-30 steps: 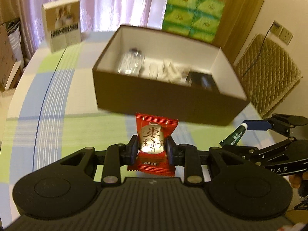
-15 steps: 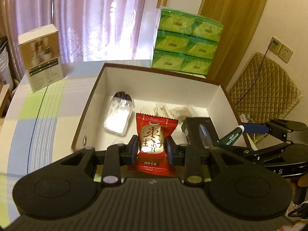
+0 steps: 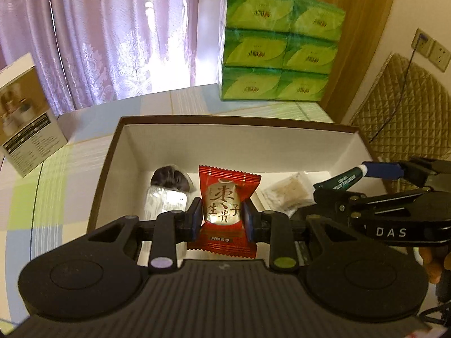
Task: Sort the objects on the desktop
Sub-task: 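Carry candy packet with left tool while right tool carries lip gel into box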
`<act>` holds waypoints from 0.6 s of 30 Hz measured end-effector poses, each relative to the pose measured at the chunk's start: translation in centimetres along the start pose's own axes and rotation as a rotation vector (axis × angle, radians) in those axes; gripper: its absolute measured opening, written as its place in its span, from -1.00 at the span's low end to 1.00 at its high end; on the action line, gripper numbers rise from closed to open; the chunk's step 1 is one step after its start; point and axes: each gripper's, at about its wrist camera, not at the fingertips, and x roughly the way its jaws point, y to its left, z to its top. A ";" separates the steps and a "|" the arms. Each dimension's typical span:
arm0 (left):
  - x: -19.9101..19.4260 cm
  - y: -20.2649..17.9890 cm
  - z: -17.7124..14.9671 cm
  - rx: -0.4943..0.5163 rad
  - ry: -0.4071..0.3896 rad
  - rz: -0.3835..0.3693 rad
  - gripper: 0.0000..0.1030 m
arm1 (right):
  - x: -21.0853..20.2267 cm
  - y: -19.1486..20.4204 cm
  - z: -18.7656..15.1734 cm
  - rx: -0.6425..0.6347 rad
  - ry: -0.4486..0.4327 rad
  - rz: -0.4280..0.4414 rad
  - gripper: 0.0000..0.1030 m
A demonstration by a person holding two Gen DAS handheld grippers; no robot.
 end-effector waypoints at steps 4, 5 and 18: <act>2.3 0.1 1.0 0.012 0.017 0.004 -0.51 | 1.7 -0.4 0.8 0.020 0.003 -0.020 0.57; 2.9 0.2 1.3 0.011 0.021 0.006 -0.51 | 2.1 -0.5 1.0 0.024 0.004 -0.023 0.57; 8.0 0.9 3.1 0.020 0.068 0.028 -0.51 | 5.8 -1.1 2.0 0.044 0.034 -0.056 0.57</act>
